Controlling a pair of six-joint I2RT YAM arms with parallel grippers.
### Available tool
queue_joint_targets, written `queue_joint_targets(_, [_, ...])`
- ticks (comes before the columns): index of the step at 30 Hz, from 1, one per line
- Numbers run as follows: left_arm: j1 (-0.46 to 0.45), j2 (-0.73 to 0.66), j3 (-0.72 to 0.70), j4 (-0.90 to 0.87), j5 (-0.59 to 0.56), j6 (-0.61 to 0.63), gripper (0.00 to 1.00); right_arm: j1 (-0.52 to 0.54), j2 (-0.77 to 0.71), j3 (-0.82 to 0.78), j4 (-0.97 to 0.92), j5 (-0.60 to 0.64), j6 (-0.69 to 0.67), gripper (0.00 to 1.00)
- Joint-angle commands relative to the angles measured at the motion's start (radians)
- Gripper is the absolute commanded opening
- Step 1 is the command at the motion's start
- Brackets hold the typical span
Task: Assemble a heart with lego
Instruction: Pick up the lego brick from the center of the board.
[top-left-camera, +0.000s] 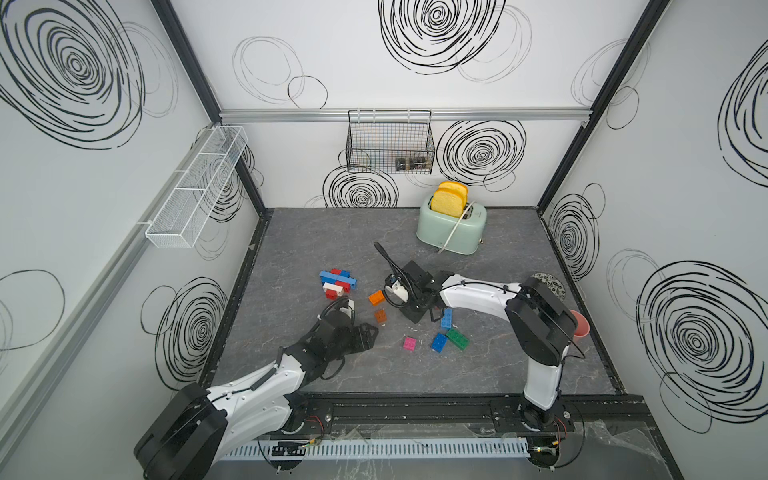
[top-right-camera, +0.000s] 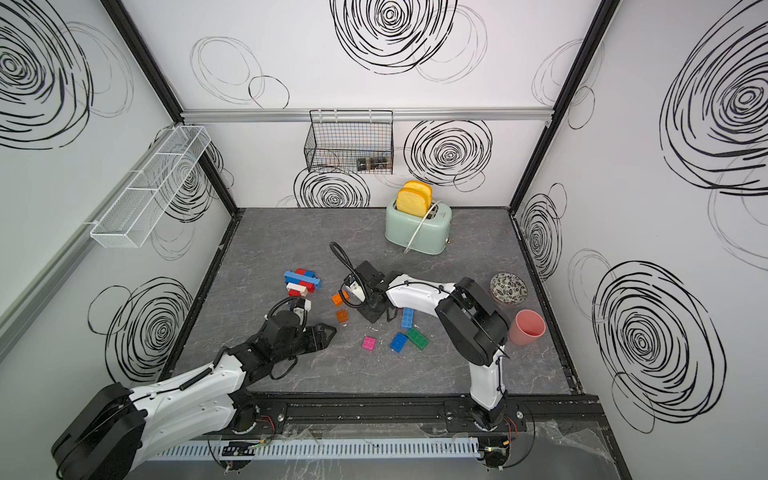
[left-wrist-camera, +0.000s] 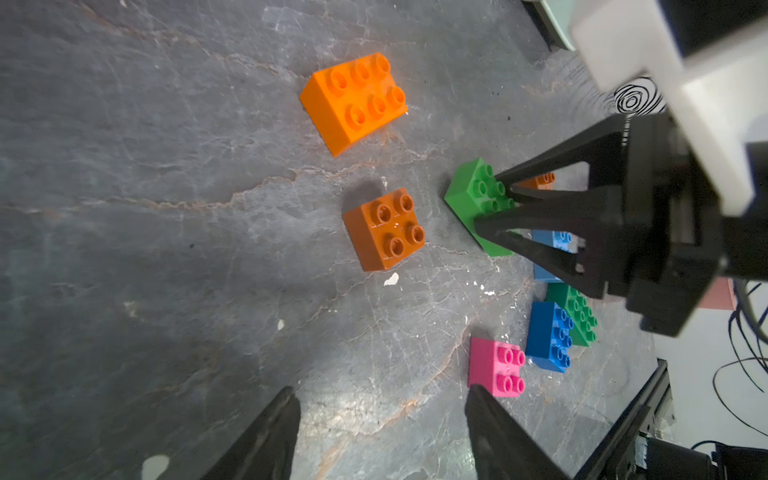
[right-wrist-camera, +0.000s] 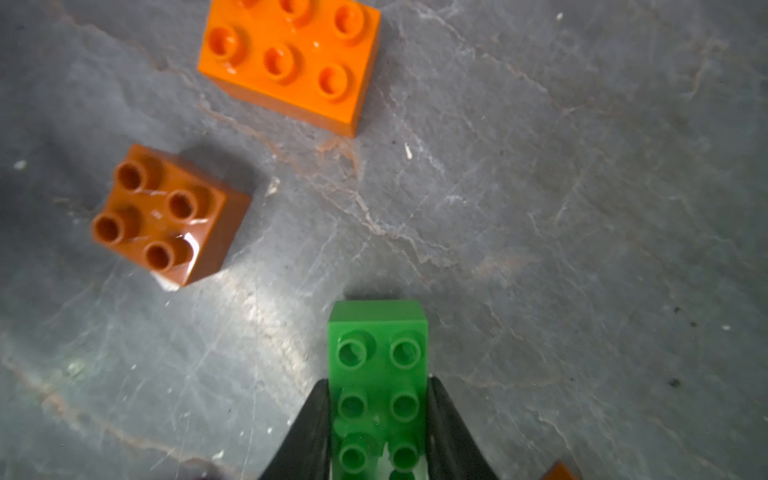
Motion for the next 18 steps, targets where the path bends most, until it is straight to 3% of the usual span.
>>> queue_joint_targets(1, [0.013, -0.016, -0.005, 0.026, 0.020, 0.009, 0.68, 0.019, -0.129, -0.035, -0.026, -0.074, -0.106, 0.29])
queue_joint_targets(8, [0.015, -0.015, -0.021, 0.050, 0.039, -0.002, 0.68, 0.118, -0.191, -0.095, -0.139, -0.062, -0.205, 0.30])
queue_joint_targets(18, [0.019, -0.046, -0.039, 0.053, 0.041, -0.014, 0.68, 0.196, -0.243, -0.166, -0.119, -0.014, -0.204, 0.30])
